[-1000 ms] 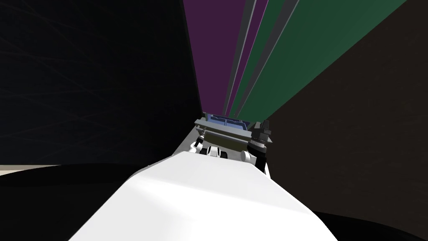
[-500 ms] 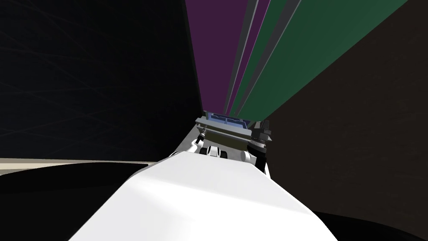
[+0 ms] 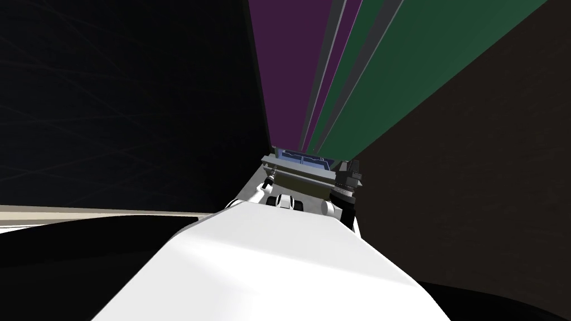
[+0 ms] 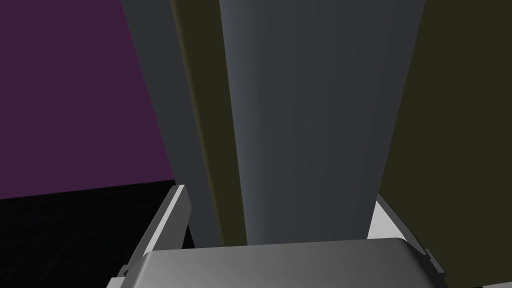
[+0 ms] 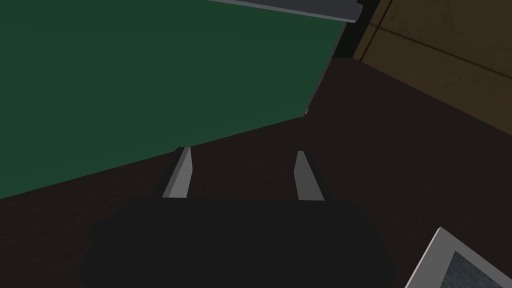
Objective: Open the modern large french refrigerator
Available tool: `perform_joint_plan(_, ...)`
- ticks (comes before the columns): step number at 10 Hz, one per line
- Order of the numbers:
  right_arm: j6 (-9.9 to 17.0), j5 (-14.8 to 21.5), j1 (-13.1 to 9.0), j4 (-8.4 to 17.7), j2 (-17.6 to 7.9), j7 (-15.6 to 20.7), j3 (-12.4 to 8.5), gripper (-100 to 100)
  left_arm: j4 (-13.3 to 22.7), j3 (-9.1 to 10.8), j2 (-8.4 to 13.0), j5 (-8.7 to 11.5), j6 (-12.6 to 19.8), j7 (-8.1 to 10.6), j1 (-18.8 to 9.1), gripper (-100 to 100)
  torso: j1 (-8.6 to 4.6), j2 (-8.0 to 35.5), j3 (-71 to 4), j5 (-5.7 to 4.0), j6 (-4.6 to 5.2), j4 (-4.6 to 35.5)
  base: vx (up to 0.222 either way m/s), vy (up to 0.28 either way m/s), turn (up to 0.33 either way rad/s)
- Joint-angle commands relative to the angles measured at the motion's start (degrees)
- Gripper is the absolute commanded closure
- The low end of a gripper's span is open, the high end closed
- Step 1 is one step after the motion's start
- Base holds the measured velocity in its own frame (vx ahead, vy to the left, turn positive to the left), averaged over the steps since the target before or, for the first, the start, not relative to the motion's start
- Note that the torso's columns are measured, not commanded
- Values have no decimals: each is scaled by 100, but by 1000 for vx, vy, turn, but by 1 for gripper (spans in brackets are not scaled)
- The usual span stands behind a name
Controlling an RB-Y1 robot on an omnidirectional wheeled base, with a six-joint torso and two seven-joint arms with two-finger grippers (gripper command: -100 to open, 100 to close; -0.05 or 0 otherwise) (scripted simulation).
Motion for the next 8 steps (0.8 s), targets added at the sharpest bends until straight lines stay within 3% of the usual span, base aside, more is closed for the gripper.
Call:
perform_joint_plan(1,0,0,0,0,0,0,0,0,-205,-5,22,5,-2,27,-52,-100,-3,5,4,0,-2,0,-15,1,-14)
perform_joint_plan(2,0,0,0,0,0,0,0,0,-128,-27,19,-6,93,21,42,-100,-3,7,5,-4,-9,5,0,0,0)
perform_joint_plan(3,0,0,0,0,0,0,0,0,-130,-36,19,-9,136,34,80,0,-1,-10,-3,4,-2,-20,0,0,0)
perform_joint_plan(8,0,0,0,0,0,0,0,0,-44,-43,12,-5,204,52,165,0,10,-88,-46,25,10,-86,0,0,0)
